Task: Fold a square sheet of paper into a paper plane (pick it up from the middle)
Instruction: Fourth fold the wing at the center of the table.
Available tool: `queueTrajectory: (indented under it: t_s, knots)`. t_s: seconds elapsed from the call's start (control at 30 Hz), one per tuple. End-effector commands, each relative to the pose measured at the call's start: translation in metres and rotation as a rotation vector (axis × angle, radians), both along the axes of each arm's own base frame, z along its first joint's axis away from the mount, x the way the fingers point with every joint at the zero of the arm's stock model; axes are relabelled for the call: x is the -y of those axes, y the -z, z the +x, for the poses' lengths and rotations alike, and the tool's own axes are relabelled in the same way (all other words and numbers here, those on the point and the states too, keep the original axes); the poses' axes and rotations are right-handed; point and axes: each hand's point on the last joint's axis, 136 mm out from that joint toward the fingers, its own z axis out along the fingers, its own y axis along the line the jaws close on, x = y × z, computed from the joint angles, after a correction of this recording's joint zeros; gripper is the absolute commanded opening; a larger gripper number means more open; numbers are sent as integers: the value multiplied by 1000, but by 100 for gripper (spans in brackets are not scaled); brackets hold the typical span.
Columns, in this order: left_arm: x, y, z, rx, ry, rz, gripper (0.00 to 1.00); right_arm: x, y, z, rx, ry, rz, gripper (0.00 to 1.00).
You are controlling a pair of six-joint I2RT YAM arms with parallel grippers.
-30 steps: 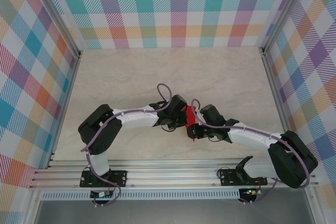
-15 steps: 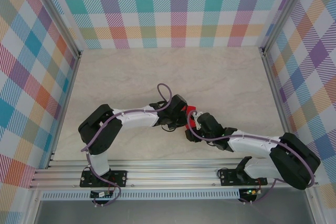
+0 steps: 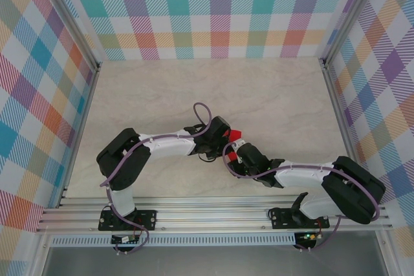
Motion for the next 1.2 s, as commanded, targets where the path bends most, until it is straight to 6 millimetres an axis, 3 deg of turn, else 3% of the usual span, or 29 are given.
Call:
queueTrajectory:
  t_s: [0.0,0.27,0.47,0.57,0.7,0.97,1.17]
  knots:
    - [4,-5,2,-6,8,-9,0,-8,-13,9,65,-14,15,30]
    - [1,-5,1,-5,6,3,0,-8,-10,9,44,-11,0,15]
    - [-3,-8,2,8,-4,9,4,-10,-7,5,16,-15,9,10]
    - [-4,-15,4,23,-9,2,9,-10,-5,3,7,-14,14,10]
    - [-5,-18,4,28,-10,5,7,-10,-5,3,-5,-8,5,17]
    - [-3,-8,1,6,-8,1,4,-21,-30,-2,-17,-23,111,28]
    - [-4,-11,0,10,-7,-6,5,-26,-32,6,27,-27,119,29]
